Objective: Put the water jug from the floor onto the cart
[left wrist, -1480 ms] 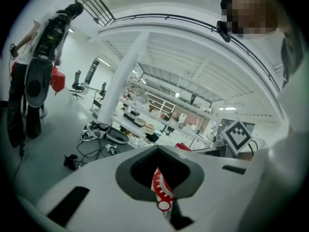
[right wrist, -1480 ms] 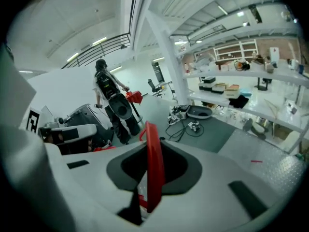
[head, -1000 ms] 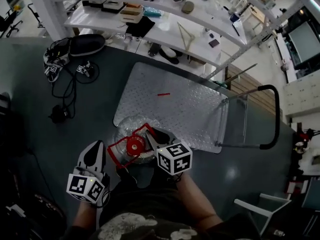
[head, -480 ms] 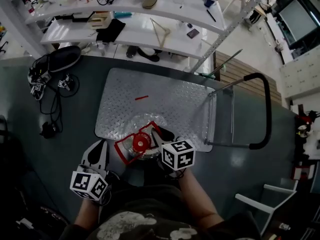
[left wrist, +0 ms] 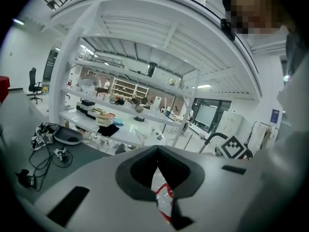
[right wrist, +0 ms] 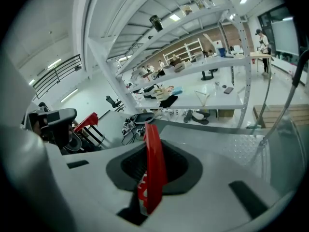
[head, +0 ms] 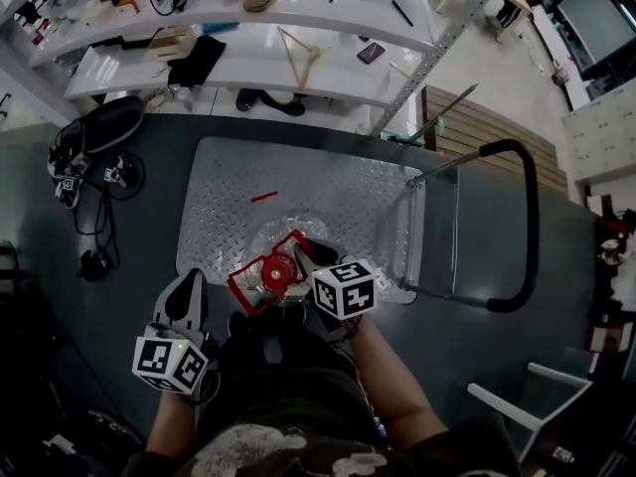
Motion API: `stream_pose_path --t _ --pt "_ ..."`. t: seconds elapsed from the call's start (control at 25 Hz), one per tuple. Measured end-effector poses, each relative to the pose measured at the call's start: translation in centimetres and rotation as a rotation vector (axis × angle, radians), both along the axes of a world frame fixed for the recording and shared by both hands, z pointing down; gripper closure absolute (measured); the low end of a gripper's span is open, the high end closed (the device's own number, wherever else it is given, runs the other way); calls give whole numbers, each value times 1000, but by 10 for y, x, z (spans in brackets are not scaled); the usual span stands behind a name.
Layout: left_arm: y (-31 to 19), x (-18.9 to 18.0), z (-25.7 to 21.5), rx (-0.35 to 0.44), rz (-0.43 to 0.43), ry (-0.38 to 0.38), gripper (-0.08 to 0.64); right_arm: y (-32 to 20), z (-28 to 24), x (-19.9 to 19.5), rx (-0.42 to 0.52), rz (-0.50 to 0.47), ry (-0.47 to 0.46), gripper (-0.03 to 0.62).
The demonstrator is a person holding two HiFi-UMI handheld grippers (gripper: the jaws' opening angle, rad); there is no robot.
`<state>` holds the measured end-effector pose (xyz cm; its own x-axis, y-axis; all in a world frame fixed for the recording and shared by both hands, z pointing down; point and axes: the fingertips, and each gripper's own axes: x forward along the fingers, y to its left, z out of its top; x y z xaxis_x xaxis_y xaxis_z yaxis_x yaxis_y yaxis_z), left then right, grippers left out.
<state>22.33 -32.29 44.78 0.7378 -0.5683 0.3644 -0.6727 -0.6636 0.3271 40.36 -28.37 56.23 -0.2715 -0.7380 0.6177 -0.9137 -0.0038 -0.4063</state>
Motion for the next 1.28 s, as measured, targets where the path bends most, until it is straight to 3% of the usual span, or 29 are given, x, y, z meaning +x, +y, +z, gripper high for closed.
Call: stream_pose_path --t 0.24,0.44,0.76,1.12,1.28 --pt "-24 34 4 -1 73 1 552 -26 11 34 -14 62 11 552" --pt "-51 53 8 -15 139 10 552 -37 33 58 -90 147 7 550" --pt "-86 64 18 -34 171 9 552 -52 57 100 -127 276 7 551" --pt "-96 87 23 -48 240 20 551 -28 70 157 -172 417 122 550" --pt "-100 96 21 -45 265 21 552 -23 74 168 -181 464 91 549"
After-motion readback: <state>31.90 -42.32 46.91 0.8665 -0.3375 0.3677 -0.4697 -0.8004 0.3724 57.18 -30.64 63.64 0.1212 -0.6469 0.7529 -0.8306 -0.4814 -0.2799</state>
